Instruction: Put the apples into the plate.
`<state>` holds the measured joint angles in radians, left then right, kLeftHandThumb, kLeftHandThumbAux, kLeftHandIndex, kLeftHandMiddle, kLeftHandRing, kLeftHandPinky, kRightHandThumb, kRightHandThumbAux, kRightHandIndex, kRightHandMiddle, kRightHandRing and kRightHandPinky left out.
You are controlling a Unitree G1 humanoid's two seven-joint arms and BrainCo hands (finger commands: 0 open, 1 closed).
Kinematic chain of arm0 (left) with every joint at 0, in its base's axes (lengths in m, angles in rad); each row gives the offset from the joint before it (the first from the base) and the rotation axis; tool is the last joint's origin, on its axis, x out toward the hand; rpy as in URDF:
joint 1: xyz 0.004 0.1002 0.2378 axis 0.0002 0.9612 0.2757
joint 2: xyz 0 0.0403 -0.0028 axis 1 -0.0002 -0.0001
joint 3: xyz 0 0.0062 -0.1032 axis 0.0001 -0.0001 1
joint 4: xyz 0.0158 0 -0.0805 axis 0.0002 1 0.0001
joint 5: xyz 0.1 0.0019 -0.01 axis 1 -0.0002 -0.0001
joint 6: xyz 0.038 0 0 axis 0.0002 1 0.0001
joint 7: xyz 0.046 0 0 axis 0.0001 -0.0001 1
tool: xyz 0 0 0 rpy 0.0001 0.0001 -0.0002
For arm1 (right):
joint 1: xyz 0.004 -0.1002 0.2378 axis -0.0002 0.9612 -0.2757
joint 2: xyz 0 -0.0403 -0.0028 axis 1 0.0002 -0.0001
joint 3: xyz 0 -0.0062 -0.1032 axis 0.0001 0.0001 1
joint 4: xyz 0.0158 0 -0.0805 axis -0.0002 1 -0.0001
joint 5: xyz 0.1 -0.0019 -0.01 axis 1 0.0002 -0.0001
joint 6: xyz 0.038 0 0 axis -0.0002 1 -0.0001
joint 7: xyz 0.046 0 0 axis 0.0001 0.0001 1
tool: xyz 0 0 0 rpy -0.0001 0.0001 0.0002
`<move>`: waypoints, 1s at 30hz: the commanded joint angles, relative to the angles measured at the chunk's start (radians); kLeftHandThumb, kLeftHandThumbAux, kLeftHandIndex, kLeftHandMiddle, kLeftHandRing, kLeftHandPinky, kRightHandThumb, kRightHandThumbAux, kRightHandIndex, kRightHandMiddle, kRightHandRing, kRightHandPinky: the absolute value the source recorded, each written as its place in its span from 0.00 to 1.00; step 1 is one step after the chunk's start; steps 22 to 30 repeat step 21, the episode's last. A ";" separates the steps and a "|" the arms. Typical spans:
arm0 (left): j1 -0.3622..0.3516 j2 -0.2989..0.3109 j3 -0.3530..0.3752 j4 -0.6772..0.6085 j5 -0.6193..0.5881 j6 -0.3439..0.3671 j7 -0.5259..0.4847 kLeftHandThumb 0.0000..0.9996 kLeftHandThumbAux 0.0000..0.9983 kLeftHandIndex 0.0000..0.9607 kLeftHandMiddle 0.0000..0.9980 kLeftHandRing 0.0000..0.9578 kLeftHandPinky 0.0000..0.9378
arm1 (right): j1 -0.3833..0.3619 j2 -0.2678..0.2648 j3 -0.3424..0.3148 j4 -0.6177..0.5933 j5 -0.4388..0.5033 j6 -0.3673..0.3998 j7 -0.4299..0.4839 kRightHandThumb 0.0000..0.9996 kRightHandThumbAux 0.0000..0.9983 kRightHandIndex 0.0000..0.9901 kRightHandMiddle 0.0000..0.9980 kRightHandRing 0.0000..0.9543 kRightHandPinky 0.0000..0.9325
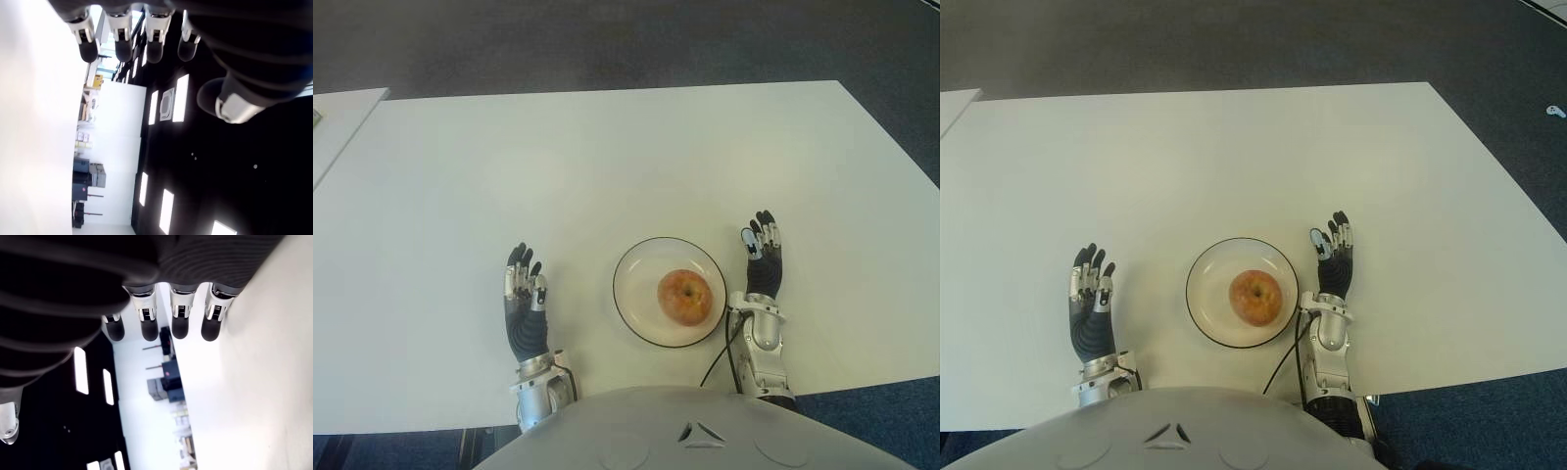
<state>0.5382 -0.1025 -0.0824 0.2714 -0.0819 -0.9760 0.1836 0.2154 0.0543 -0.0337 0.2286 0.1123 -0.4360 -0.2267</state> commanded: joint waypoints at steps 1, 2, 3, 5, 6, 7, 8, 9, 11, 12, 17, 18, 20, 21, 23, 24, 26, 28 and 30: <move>-0.039 -0.157 0.020 0.067 0.040 -0.006 0.078 0.08 0.53 0.00 0.00 0.00 0.00 | 0.022 0.103 -0.022 0.073 -0.002 0.011 -0.064 0.05 0.48 0.00 0.00 0.00 0.00; -0.038 -0.161 0.017 0.066 0.050 -0.012 0.089 0.08 0.53 0.00 0.00 0.00 0.00 | 0.020 0.107 -0.023 0.076 -0.002 0.005 -0.076 0.05 0.48 0.00 0.00 0.00 0.00; -0.036 -0.162 0.012 0.063 0.062 -0.016 0.099 0.08 0.53 0.00 0.00 0.00 0.00 | 0.018 0.110 -0.024 0.078 -0.001 0.004 -0.087 0.05 0.48 0.00 0.00 0.00 0.00; -0.034 -0.159 0.005 0.059 0.077 -0.020 0.113 0.07 0.54 0.00 0.00 0.00 0.00 | 0.016 0.111 -0.022 0.079 0.001 0.002 -0.100 0.05 0.49 0.00 0.00 0.00 0.00; -0.033 -0.152 0.000 0.057 0.088 -0.022 0.117 0.06 0.54 0.00 0.00 0.00 0.00 | 0.016 0.112 -0.021 0.078 0.002 0.004 -0.108 0.05 0.49 0.00 0.00 0.00 0.00; -0.032 -0.148 -0.004 0.056 0.095 -0.024 0.120 0.05 0.55 0.00 0.00 0.00 0.00 | 0.015 0.112 -0.020 0.078 0.003 0.005 -0.114 0.05 0.49 0.00 0.00 0.00 0.00; -0.031 -0.142 -0.008 0.055 0.102 -0.025 0.122 0.05 0.55 0.00 0.00 0.00 0.00 | 0.014 0.113 -0.018 0.078 0.002 0.005 -0.121 0.05 0.49 0.00 0.00 0.00 0.00; -0.030 -0.139 -0.012 0.055 0.107 -0.025 0.125 0.04 0.55 0.00 0.00 0.00 0.00 | 0.014 0.113 -0.017 0.078 0.002 0.004 -0.126 0.05 0.50 0.00 0.00 0.00 0.00; -0.045 -0.105 -0.009 0.080 0.103 -0.067 0.107 0.02 0.56 0.00 0.00 0.00 0.00 | 0.003 0.127 -0.019 0.098 -0.011 -0.028 -0.160 0.04 0.50 0.00 0.00 0.00 0.00; -0.052 -0.091 -0.006 0.092 0.098 -0.084 0.100 0.02 0.56 0.00 0.00 0.00 0.00 | -0.001 0.131 -0.019 0.106 -0.016 -0.041 -0.172 0.04 0.50 0.00 0.00 0.00 0.00; -0.078 -0.070 0.004 0.150 0.070 -0.140 0.082 0.00 0.58 0.00 0.00 0.00 0.00 | -0.008 0.134 -0.009 0.125 -0.014 -0.081 -0.200 0.04 0.49 0.00 0.00 0.00 0.00; -0.076 -0.078 0.001 0.150 0.072 -0.142 0.085 0.00 0.59 0.00 0.00 0.00 0.00 | -0.008 0.134 -0.006 0.127 -0.015 -0.086 -0.204 0.04 0.49 0.00 0.00 0.00 0.00; -0.074 -0.081 -0.003 0.157 0.069 -0.145 0.084 0.00 0.60 0.00 0.00 0.00 0.00 | -0.008 0.134 -0.001 0.128 -0.015 -0.092 -0.210 0.03 0.49 0.00 0.00 0.00 0.00; -0.073 -0.080 -0.004 0.159 0.071 -0.138 0.084 0.00 0.61 0.00 0.00 0.00 0.00 | -0.008 0.135 0.001 0.130 -0.016 -0.097 -0.214 0.03 0.49 0.00 0.00 0.00 0.00; -0.073 -0.080 -0.004 0.159 0.071 -0.138 0.084 0.00 0.61 0.00 0.00 0.00 0.00 | -0.008 0.135 0.001 0.130 -0.016 -0.097 -0.214 0.03 0.49 0.00 0.00 0.00 0.00; -0.073 -0.080 -0.004 0.159 0.071 -0.138 0.084 0.00 0.61 0.00 0.00 0.00 0.00 | -0.008 0.135 0.001 0.130 -0.016 -0.097 -0.214 0.03 0.49 0.00 0.00 0.00 0.00; -0.073 -0.080 -0.004 0.159 0.071 -0.138 0.084 0.00 0.61 0.00 0.00 0.00 0.00 | -0.008 0.135 0.001 0.130 -0.016 -0.097 -0.214 0.03 0.49 0.00 0.00 0.00 0.00; -0.073 -0.080 -0.004 0.159 0.071 -0.138 0.084 0.00 0.61 0.00 0.00 0.00 0.00 | -0.008 0.135 0.001 0.130 -0.016 -0.097 -0.214 0.03 0.49 0.00 0.00 0.00 0.00; -0.073 -0.080 -0.004 0.159 0.071 -0.138 0.084 0.00 0.61 0.00 0.00 0.00 0.00 | -0.008 0.135 0.001 0.130 -0.016 -0.097 -0.214 0.03 0.49 0.00 0.00 0.00 0.00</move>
